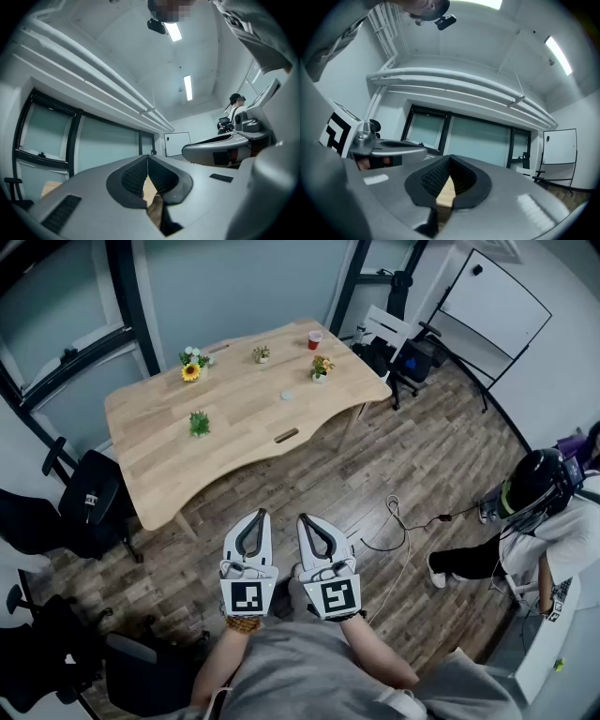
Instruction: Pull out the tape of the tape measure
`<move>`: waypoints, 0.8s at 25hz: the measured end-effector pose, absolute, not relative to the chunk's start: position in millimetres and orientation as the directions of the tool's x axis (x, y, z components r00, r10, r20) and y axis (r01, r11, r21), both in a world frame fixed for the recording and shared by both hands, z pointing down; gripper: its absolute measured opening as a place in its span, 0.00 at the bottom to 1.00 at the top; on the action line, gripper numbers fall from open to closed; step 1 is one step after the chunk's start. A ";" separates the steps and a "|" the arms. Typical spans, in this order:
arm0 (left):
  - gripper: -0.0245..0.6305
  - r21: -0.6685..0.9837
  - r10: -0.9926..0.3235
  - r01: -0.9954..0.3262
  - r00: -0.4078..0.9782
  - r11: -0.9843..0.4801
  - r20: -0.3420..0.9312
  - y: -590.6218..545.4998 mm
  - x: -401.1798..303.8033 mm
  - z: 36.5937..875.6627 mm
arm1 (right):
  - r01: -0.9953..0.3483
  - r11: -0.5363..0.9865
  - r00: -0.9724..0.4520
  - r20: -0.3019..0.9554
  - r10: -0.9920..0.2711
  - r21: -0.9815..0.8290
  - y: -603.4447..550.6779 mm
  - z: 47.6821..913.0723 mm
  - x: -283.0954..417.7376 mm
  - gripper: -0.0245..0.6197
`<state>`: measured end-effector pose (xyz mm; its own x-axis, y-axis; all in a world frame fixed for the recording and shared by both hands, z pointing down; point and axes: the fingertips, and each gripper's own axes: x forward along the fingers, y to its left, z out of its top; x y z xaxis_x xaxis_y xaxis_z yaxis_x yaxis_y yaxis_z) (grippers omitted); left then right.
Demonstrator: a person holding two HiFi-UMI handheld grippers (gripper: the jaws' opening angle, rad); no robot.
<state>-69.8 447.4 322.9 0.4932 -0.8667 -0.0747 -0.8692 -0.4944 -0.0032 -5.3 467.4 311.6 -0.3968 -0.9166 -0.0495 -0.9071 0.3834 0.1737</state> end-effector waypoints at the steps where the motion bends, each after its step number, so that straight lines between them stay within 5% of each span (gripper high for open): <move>1: 0.06 -0.005 -0.869 -0.871 0.491 -0.491 -0.067 441.8 -67.9 326.1 | -0.908 0.387 -0.399 -0.050 -0.916 0.161 461.2 314.2 -2.7 0.05; 20: 0.06 -0.143 -0.867 -0.855 0.493 -0.498 0.069 263.0 53.1 353.7 | -0.919 0.394 -0.394 -0.027 -0.919 -0.002 259.2 349.6 141.5 0.05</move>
<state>53.1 263.0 353.7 0.4934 -0.8670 0.0693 -0.8553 -0.4982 -0.1428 141.5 259.2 349.6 -0.3941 -0.9187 -0.0274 -0.9190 0.3943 -0.0020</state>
